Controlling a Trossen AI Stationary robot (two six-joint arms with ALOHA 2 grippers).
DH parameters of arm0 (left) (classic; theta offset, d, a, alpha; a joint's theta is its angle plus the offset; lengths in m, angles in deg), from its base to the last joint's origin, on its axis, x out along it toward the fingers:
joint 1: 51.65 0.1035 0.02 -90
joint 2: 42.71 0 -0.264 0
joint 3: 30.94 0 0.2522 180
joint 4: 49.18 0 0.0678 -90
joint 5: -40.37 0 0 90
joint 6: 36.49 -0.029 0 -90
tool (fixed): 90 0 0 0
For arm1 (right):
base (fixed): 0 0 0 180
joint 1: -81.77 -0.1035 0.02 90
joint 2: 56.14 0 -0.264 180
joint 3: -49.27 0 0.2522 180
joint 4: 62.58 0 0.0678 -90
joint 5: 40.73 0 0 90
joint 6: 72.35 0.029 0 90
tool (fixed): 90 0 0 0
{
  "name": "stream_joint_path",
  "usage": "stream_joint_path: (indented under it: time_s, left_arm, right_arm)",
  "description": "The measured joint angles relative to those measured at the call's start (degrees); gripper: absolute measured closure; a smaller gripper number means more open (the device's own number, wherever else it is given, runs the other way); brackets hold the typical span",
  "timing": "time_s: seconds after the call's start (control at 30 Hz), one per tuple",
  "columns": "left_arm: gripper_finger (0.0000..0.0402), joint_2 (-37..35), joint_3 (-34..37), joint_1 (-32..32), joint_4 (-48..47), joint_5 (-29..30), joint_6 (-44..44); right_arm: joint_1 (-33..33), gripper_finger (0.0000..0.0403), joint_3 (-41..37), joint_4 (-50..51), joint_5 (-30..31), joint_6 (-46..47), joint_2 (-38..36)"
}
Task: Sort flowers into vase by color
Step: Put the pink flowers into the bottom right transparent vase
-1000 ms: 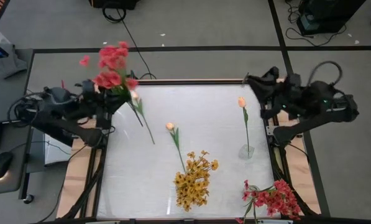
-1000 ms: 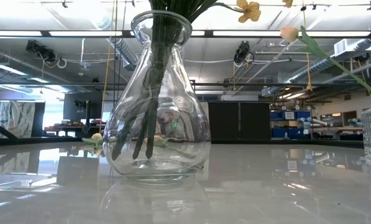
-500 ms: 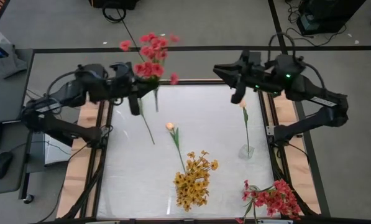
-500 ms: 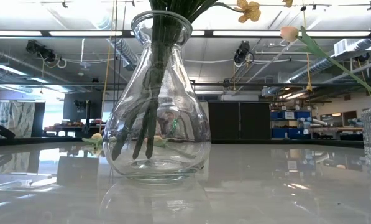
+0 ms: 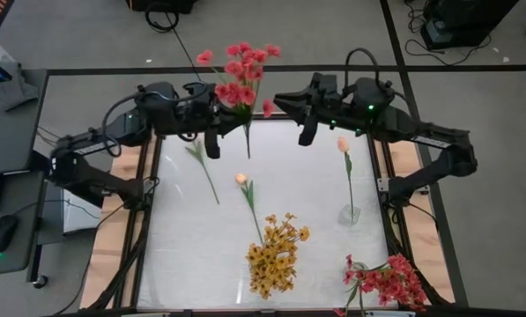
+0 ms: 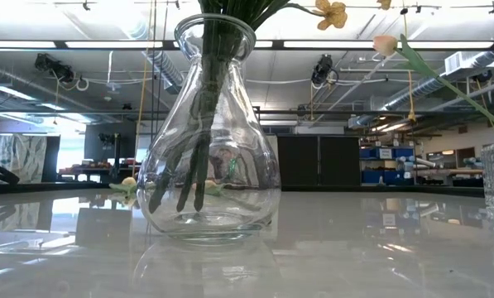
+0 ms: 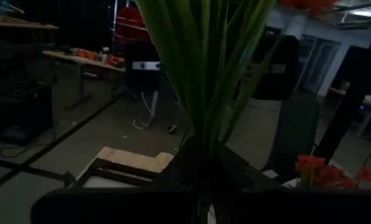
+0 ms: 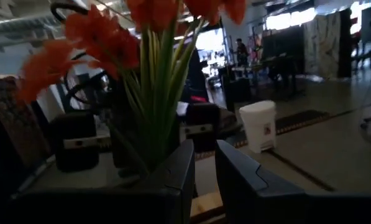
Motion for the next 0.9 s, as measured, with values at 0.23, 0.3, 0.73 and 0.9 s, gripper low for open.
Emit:
stream_joint_path:
  time_s: [0.23, 0.3, 0.73, 0.9]
  left_arm:
    - [0.0379, 0.9, 0.0, 0.0, 0.5, -0.8, 0.0]
    - [0.0379, 1.0, 0.0, 0.0, 0.6, -0.9, -0.4]
    - [0.0379, 1.2, 0.0, 0.0, 0.1, -2.6, -0.6]
    - [0.0379, 1.2, 0.0, 0.0, 0.0, -3.2, -0.6]
  right_arm:
    - [0.1, 0.0328, 0.0, -1.1, -2.3, 3.4, 2.3]
    - [0.1, 0.0328, 0.0, -2.7, -3.7, 4.7, 2.9]
    - [-0.5, 0.0326, 0.0, -9.7, -9.0, 7.8, 6.5]
    - [-0.2, 0.0283, 0.0, -9.6, -9.4, 9.6, 6.5]
